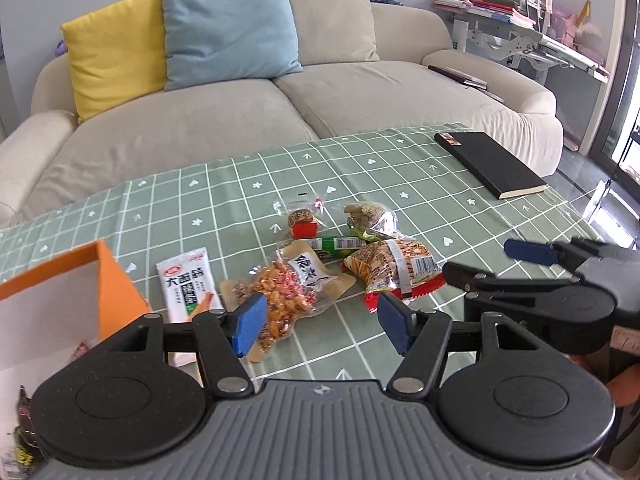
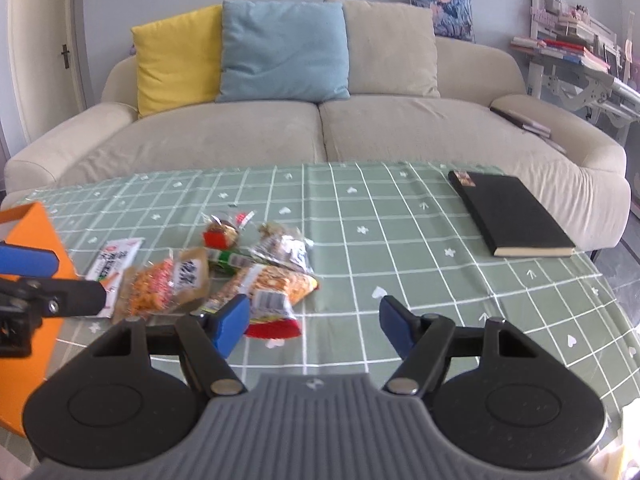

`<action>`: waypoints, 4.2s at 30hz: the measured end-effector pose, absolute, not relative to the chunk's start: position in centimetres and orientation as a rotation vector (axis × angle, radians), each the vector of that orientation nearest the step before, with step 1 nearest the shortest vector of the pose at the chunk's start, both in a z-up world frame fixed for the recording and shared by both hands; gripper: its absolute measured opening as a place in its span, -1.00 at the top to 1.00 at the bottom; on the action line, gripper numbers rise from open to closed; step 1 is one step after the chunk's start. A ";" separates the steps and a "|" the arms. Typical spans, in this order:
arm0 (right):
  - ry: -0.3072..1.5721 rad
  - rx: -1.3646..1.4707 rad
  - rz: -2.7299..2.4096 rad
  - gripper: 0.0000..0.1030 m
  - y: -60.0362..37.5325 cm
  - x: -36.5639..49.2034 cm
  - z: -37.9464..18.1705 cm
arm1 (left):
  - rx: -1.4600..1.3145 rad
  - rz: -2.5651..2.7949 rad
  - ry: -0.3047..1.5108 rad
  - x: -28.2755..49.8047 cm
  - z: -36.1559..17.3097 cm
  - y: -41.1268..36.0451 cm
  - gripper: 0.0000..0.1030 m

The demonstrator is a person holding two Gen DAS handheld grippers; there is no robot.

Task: Organize snacks
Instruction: 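Grasp the clear peanut pack with the left tool while the right tool grasps the orange peanut bag, then lift both held peanut packs and carry them over the orange box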

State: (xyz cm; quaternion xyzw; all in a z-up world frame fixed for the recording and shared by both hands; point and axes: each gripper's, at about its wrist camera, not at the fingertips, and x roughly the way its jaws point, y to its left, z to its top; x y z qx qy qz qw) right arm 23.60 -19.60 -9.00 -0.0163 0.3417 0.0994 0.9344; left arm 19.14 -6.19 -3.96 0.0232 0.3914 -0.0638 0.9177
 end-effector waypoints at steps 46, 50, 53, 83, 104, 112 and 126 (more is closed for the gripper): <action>0.866 0.207 0.340 0.43 -18.3 28.4 -12.7 | 0.395 0.104 0.855 25.5 -11.6 -8.8 0.50; 0.859 0.195 0.340 0.44 -18.3 28.2 -12.4 | 0.351 0.094 0.811 24.3 -10.5 -8.6 0.53; 0.846 0.187 0.346 0.45 -18.3 27.8 -11.9 | 0.285 0.085 0.803 23.4 -9.6 -8.3 0.55; 0.753 0.109 0.359 0.46 -17.7 19.1 -4.4 | 0.007 -0.047 0.666 12.8 0.9 -5.9 0.58; 0.610 -0.073 0.636 0.46 -4.0 15.2 1.7 | -0.238 0.162 0.550 9.3 3.2 7.3 0.59; 0.621 -0.239 0.728 0.47 2.5 14.9 0.8 | -0.283 0.226 0.582 8.9 1.5 11.4 0.59; 0.714 -0.505 0.718 0.47 8.9 17.6 -4.2 | -0.402 0.243 0.707 11.1 -4.0 15.6 0.59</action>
